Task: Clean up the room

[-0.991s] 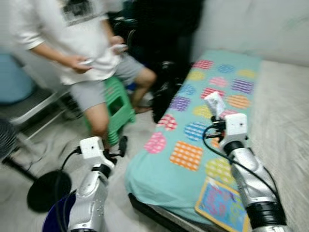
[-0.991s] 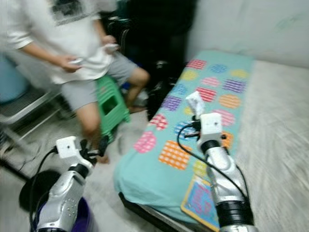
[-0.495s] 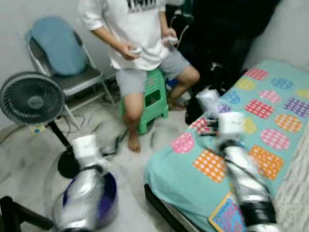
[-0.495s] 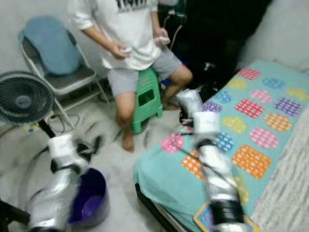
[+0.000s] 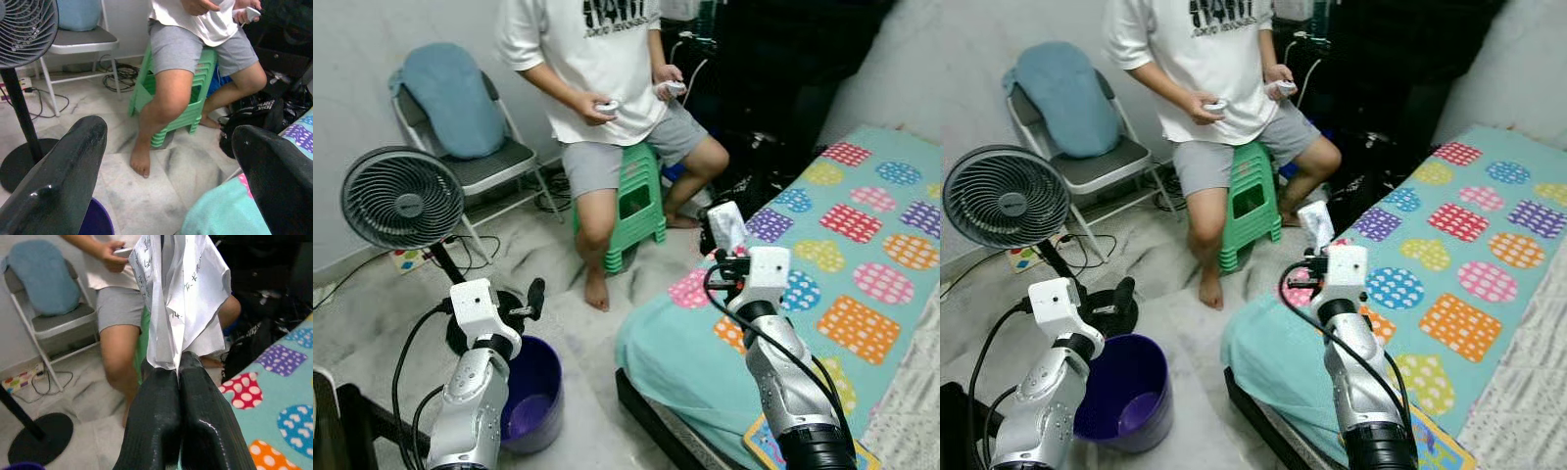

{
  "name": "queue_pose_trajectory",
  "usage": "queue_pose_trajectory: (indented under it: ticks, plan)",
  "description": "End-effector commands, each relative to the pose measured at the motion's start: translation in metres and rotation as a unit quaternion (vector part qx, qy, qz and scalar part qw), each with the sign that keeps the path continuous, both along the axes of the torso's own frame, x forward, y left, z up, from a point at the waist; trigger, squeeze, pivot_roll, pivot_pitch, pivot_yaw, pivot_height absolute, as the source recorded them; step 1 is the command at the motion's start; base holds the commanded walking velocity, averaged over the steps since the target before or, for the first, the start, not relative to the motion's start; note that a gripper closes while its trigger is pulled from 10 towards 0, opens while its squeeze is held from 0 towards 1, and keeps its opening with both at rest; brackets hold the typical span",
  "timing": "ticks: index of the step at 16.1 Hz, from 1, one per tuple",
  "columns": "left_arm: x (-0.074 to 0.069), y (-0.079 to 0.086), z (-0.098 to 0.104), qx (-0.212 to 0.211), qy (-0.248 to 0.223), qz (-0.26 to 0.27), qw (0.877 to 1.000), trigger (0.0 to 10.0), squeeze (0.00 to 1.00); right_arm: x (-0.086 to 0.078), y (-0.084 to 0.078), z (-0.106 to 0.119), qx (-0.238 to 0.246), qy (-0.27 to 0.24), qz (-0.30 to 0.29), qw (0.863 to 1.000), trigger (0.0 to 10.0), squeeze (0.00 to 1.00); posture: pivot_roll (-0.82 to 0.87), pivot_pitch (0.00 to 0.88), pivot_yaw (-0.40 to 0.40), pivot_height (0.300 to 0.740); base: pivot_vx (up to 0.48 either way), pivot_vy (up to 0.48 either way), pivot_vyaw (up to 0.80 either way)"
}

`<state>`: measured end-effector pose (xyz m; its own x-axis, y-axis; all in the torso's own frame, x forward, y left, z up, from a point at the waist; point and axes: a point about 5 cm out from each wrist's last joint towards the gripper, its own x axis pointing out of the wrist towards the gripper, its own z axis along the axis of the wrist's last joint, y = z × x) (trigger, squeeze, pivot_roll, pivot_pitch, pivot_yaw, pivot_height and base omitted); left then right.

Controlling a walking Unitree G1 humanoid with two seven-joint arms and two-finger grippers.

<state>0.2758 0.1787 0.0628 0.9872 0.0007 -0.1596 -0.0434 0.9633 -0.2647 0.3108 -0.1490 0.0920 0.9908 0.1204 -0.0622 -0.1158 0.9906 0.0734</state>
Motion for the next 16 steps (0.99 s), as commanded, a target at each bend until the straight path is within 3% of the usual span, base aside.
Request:
queue_pose_trajectory:
  ticks: [1,11,14,16]
  plan:
    - [0.001,0.002,0.002,0.006,0.000,0.000,1.000,10.0,0.00,0.003,0.004,0.011,-0.017,-0.023,0.015,0.999,10.0,0.00,-0.09,0.000,0.066,0.740,0.000,0.000,0.80]
    - [0.003,-0.005,0.004,0.003,-0.010,0.002,1.000,10.0,0.00,0.005,-0.005,0.014,-0.042,-0.030,0.017,0.999,10.0,0.00,-0.10,0.000,0.064,0.740,0.000,0.000,0.80]
    - [0.005,-0.008,0.006,-0.038,-0.019,0.014,0.999,10.0,0.00,0.005,-0.006,0.015,-0.042,-0.030,0.017,0.999,10.0,0.00,-0.11,0.000,0.062,0.740,0.000,0.000,0.80]
    - [0.006,-0.008,-0.001,0.031,0.019,0.011,0.999,10.0,0.00,0.006,-0.006,0.015,-0.045,-0.031,0.018,0.998,10.0,0.00,-0.11,0.000,0.061,0.740,0.000,0.000,0.80]
